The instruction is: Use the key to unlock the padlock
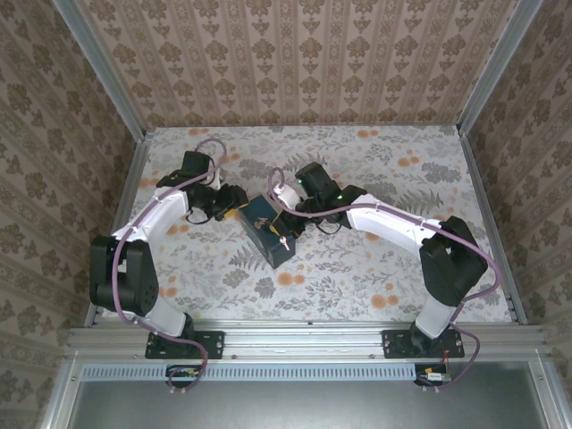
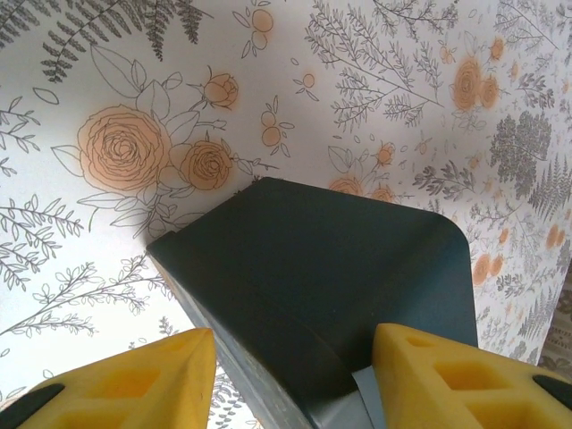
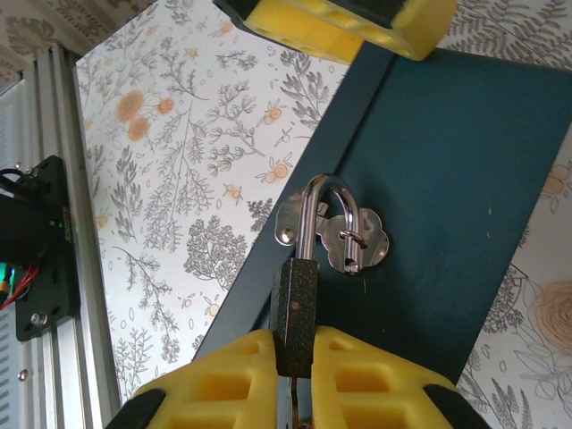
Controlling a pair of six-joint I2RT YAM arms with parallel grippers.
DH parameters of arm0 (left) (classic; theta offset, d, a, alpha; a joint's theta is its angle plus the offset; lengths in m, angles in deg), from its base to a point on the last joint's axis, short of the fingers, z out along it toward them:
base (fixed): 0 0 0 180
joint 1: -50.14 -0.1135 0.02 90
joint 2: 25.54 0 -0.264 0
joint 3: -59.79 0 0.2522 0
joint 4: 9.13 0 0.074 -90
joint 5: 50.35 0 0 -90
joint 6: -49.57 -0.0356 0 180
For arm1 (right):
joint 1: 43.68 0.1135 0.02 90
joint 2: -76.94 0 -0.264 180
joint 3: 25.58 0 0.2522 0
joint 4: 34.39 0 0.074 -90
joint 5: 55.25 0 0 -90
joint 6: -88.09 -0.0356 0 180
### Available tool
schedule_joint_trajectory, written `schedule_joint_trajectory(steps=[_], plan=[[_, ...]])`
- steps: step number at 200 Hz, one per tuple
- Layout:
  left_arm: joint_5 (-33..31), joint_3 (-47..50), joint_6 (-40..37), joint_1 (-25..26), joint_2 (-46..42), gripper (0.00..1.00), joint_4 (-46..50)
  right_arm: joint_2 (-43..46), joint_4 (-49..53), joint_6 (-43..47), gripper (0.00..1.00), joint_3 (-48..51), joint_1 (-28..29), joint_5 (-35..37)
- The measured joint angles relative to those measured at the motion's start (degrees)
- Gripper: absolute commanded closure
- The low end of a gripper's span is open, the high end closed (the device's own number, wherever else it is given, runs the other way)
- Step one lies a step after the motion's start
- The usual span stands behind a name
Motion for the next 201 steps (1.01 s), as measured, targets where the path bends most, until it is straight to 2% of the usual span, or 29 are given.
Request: schedule_joint_trajectory(steps=[41,122,201], plan=[[0.2,0.0,-0.7,0.0,0.2,0.53,-0.8,-1.9,-0.4,-3.3,1.0,-0.9,-2.0,-4.8],[0.8,0.3,-3.0,0.7,1.1,0.54,-3.6,-7.1,-0.6,-10.5,1.0,-5.7,-4.0,-10.4],[2.9,2.0,-4.0,1.0,1.3,0.55,-6.7,-12.9,-12.7,-27.8,1.0,-6.1,-7.7,-18.2]])
